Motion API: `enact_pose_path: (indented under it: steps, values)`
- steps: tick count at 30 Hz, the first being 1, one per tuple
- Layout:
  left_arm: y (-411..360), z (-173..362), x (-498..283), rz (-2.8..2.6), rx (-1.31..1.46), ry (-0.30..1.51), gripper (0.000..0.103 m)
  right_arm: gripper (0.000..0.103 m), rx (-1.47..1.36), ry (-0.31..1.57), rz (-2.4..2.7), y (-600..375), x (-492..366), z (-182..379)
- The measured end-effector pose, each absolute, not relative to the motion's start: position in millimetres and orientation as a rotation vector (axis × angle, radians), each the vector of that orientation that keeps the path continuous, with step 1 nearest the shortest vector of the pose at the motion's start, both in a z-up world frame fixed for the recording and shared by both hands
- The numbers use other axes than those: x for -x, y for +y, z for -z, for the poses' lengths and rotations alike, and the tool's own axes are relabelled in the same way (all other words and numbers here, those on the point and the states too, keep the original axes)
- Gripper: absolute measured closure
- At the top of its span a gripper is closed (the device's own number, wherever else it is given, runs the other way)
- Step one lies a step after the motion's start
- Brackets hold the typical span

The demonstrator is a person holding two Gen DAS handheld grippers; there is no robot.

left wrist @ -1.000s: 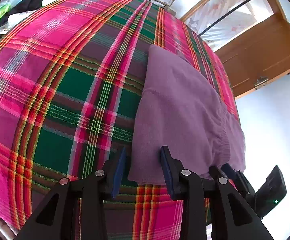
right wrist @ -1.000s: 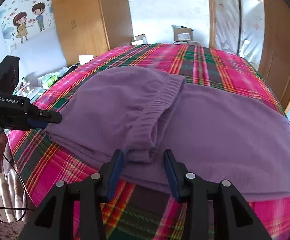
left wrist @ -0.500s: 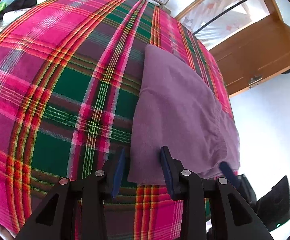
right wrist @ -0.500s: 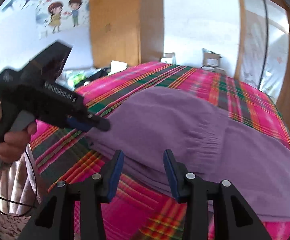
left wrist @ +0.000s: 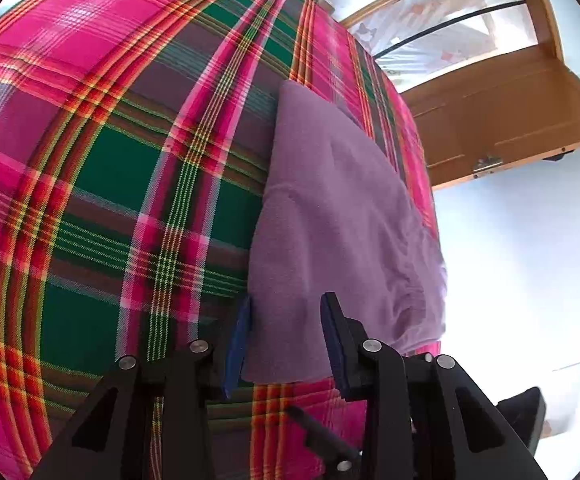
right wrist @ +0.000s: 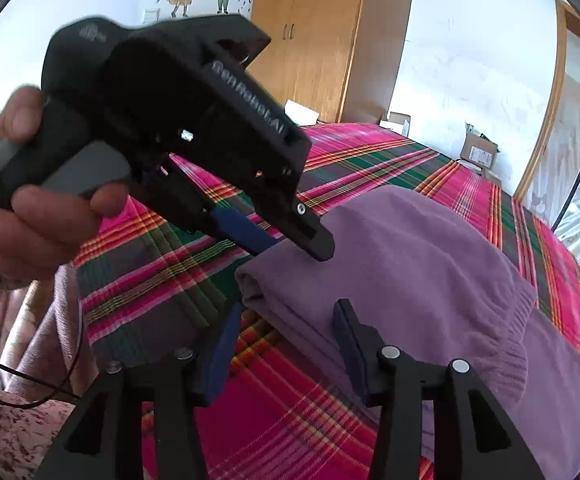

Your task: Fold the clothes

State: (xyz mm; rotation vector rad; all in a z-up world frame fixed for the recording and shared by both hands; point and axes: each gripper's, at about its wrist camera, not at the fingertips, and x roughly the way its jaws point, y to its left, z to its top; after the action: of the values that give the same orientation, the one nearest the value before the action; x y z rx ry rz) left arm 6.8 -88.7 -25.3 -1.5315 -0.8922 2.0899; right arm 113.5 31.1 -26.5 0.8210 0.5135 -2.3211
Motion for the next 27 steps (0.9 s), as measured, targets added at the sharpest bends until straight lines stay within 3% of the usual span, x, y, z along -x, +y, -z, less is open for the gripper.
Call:
enact_pose_path:
  steps: [12,22,25,27]
  values:
    - [-96,23,-1,-1.979,1.502,-0.987,0.066,0.049,-0.849,0.564,2.387,0,-107,28]
    - [-67,21,23,-1.948,1.487,-0.988,0.066,0.049,-0.945,0.501,2.476,-3,-90,30]
    - [-66,21,27,-1.942,1.484,-0.991,0.066,0.055,-0.962,0.477,2.494,0,-87,30]
    - [-78,22,26,-1.941,1.478,-0.996,0.066,0.066,-0.973,0.460,2.506,2,-84,30]
